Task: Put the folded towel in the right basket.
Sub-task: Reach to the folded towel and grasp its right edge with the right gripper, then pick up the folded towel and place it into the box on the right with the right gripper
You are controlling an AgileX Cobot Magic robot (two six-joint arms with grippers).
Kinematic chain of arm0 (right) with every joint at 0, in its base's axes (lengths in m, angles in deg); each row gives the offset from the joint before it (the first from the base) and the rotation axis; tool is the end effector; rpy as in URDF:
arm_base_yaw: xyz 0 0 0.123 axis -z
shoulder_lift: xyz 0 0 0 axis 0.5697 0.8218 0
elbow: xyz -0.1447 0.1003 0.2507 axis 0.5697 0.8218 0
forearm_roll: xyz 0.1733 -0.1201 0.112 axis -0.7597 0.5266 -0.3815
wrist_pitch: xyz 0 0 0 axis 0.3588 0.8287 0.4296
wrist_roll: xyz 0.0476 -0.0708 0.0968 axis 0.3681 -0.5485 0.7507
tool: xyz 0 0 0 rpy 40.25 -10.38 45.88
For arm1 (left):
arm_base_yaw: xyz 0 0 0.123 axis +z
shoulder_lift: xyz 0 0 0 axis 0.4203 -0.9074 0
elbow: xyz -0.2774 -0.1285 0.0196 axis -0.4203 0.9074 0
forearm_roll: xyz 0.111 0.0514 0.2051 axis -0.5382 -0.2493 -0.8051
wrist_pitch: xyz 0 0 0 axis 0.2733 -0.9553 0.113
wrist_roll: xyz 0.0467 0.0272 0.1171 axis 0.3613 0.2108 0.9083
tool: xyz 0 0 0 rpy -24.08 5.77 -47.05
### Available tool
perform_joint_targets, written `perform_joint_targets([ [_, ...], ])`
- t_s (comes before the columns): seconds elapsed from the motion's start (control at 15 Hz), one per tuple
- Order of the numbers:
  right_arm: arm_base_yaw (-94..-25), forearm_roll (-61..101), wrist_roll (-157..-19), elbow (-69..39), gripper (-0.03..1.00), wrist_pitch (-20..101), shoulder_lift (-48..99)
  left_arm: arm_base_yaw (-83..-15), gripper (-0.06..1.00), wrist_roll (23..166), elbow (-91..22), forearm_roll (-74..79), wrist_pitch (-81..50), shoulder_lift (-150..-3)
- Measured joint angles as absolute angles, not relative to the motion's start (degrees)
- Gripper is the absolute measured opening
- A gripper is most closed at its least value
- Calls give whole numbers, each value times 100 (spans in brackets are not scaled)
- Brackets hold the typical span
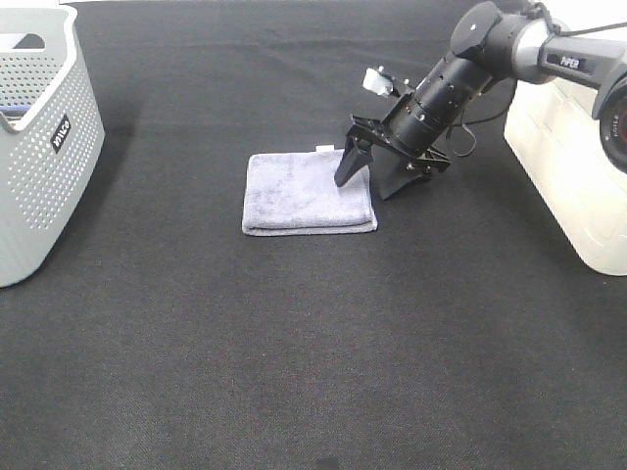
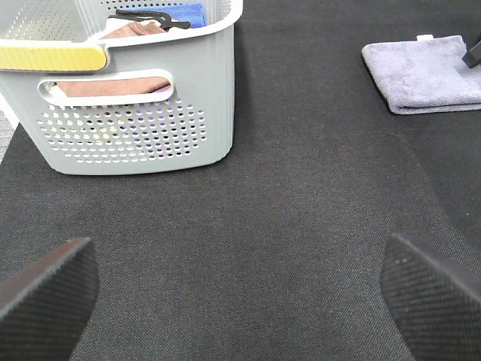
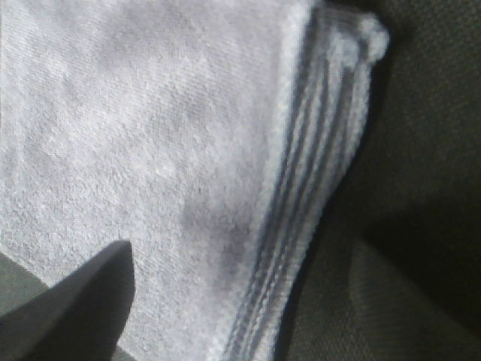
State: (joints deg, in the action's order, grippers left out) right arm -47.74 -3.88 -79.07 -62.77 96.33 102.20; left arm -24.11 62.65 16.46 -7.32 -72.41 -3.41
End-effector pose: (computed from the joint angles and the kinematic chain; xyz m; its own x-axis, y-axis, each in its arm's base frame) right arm 0.5113 0.1811 0.0834 -0.9580 -0.2101 -0.1953 -0.2792 0.8387 0.4676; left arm -0.0041 -0.0073 0.2542 -0.4481 0.0017 -0.8940 0.0403 0.9990 -0.0183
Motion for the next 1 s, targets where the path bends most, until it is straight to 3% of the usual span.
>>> perform_joint_targets([
  [0.2, -4774, -920, -8182, -6277, 75, 9628, 10301, -2411, 97, 6265, 1646, -732, -7241, -341],
  [0.33, -4774, -1236, -8279, -6277, 67, 9622, 10381, -2411, 97, 6265, 1646, -732, -7241, -341],
  [0.53, -4774, -1184, -8319, -6277, 40, 9588, 10409, -2411, 97, 6265, 1646, -732, -7241, -341],
  [0.67, -4774, -1150, -8319, -6277, 9, 9588, 10409, -2411, 97, 6265, 1646, -732, -7241, -341],
  [1.0, -4774, -1150, -8319, -6277, 8, 9611, 10283, -2411, 97, 6265, 1646, -732, -7241, -341],
])
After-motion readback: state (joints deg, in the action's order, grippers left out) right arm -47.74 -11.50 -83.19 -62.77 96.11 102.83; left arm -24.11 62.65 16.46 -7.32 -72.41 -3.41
